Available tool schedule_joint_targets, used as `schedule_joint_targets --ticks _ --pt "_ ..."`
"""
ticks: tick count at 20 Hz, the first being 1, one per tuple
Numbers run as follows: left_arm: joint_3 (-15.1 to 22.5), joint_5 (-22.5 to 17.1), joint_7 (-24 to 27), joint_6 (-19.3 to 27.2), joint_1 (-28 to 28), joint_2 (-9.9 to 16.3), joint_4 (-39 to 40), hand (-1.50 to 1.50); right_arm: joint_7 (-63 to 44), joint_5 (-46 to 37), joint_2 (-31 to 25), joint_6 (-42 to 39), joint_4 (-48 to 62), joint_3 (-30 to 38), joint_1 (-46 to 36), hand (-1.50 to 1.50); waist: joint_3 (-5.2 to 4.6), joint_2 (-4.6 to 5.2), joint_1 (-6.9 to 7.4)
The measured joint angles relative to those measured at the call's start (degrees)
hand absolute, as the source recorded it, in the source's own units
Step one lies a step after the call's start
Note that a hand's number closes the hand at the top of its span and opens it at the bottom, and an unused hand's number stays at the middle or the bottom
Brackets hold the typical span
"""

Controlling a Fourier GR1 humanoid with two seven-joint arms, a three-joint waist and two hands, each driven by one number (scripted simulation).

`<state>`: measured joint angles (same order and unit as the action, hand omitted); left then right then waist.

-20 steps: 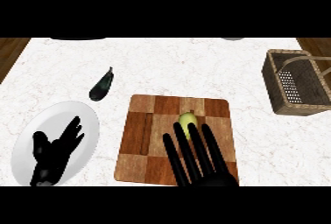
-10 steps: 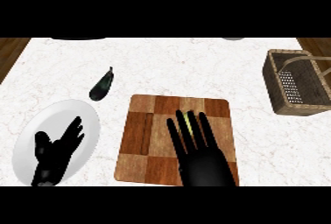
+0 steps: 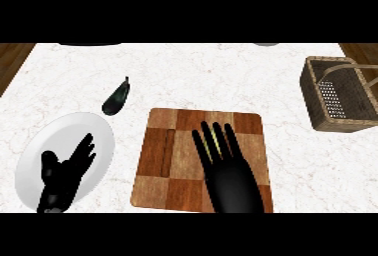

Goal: Pick the lemon from the cutting board and place it in the basket

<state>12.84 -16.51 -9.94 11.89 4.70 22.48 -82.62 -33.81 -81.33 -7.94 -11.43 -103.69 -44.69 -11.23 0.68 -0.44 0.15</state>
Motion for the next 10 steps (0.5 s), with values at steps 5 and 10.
schedule_joint_targets --ticks 5,10 --pt "-0.8 0.4 -1.0 -0.6 -0.2 -0.5 0.2 0.00 2.2 -0.1 0.4 3.2 3.2 1.9 -0.2 -1.50 0.07 -0.02 -0.02" --pt "-1.4 1.1 -0.1 -1.3 -0.2 -1.3 0.7 0.00 4.4 -0.4 1.9 6.4 8.7 3.4 -1.7 -1.50 0.19 -0.07 0.08"
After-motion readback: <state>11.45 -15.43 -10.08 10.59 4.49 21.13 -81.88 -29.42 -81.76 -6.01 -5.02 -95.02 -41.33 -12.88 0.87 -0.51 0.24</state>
